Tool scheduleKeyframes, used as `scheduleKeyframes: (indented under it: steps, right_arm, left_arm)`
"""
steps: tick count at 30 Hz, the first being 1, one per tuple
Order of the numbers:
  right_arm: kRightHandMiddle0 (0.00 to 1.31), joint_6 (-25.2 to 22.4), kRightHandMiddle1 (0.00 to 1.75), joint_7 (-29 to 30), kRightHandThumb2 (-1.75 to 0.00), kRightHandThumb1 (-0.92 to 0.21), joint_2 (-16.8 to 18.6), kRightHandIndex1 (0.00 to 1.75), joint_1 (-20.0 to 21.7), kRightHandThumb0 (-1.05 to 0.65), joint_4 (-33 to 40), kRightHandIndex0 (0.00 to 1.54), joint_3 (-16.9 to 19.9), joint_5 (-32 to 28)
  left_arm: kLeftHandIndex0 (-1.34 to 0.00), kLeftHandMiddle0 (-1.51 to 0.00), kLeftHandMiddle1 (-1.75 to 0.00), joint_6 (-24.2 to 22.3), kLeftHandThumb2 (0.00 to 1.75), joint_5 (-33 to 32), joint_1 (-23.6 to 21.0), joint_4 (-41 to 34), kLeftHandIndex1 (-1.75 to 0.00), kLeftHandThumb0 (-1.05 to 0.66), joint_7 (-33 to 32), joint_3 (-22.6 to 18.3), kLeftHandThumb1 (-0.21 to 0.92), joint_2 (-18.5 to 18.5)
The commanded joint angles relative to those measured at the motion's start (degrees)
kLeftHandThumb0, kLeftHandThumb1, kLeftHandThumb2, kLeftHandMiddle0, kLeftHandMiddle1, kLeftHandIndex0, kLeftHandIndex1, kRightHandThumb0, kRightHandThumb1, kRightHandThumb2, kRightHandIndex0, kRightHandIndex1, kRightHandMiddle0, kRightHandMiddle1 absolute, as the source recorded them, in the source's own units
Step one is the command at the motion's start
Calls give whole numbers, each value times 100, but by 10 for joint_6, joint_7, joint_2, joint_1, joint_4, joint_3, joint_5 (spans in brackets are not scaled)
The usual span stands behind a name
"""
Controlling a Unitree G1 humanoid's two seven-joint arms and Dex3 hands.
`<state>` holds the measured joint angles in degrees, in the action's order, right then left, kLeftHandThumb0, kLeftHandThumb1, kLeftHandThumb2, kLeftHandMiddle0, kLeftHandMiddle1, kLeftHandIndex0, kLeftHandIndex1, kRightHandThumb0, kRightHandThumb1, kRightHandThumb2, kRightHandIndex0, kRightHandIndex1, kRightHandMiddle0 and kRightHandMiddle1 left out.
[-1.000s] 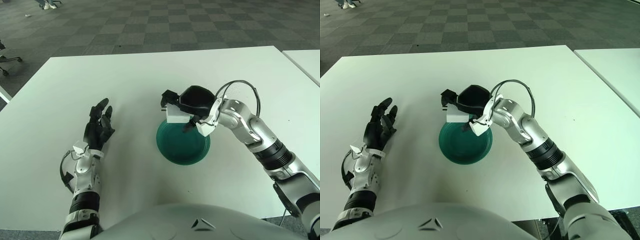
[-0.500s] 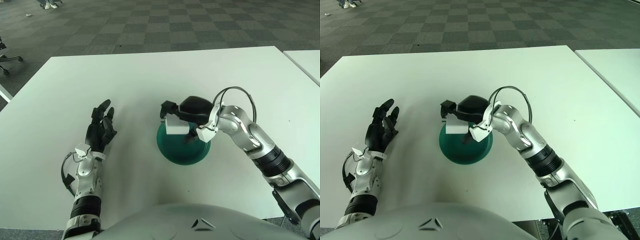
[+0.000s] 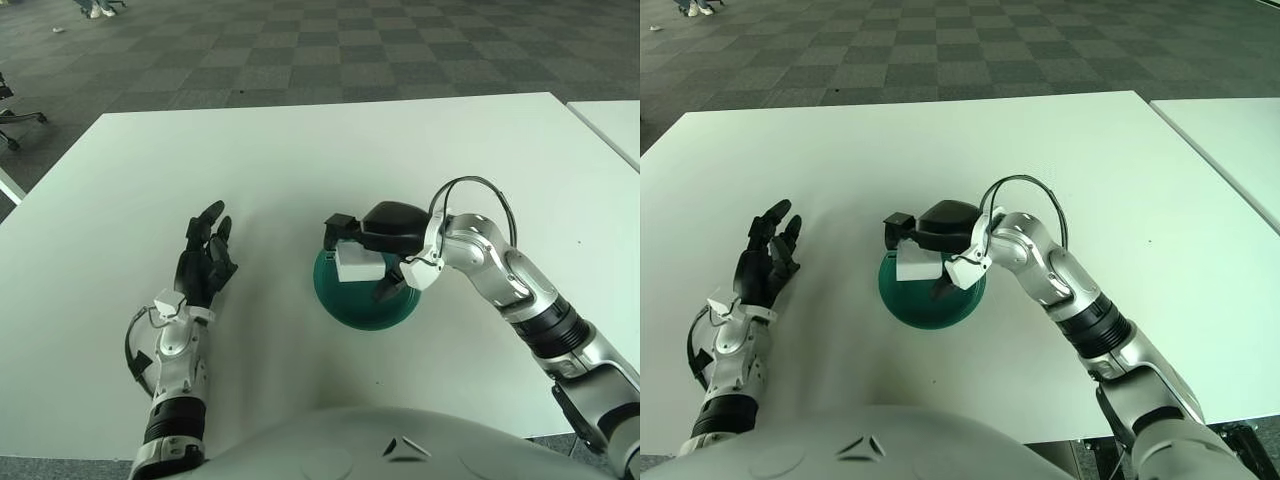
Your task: Put the charger into the plate.
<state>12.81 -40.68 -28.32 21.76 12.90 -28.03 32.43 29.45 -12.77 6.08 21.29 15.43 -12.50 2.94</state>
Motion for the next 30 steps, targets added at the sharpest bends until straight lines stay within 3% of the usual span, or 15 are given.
scheduleKeyframes:
  steps: [1,26,30]
  right_arm:
    - [51,-16,160,-12,-87,-58,-5,175,-11,-41,15,106,3,0]
    - [53,-59,158,-47,-86,-58,-13,175,-36,-41,34,109,0,26]
    - [50,-49,166,-38,-96,-54,-15,175,-36,-42,21,108,-1,28]
  left_arm:
    - [0,-30,0,-19,94,0,36,26,-74,-85,-7,11,92,-22]
    - [0,-30,0,-27,94,0,43,9,-74,-85,-12,15,92,-22]
    - [0,-30,0,-28,94,0,43,9,-74,-85,-12,15,92,-22]
